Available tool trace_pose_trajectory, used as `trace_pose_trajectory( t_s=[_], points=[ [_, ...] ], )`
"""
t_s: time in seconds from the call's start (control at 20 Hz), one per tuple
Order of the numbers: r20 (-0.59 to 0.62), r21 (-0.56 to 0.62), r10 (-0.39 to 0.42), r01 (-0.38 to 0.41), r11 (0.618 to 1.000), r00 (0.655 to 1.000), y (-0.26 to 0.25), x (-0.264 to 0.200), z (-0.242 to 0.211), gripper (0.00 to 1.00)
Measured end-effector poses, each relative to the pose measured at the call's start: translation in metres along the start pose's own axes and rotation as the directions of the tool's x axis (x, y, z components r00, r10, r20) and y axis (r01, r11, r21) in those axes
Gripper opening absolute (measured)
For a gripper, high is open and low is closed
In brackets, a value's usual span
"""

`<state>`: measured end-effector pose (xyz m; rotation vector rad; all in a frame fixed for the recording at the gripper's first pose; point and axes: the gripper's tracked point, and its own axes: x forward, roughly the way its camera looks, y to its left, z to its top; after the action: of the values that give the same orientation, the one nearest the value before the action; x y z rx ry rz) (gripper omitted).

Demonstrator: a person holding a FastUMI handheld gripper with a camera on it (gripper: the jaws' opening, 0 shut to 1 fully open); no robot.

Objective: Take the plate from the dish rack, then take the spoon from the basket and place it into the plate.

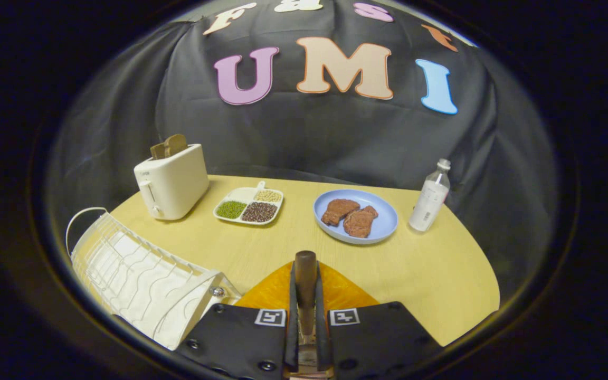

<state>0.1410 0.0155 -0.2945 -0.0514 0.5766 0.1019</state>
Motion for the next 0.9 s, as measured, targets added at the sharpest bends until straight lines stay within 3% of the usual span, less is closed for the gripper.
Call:
trace_pose_trajectory(
  t_s=[0.1,0.55,0.9],
  points=[
    [0.025,0.023,-0.004,0.003,1.0,1.0,-0.001,-0.013,0.014,0.04],
    [0.104,0.106,-0.046,0.035,0.994,0.994,-0.02,-0.082,0.065,0.04],
    [0.187,0.158,-0.137,0.107,0.982,0.973,-0.048,-0.157,0.096,0.04]
  ],
)
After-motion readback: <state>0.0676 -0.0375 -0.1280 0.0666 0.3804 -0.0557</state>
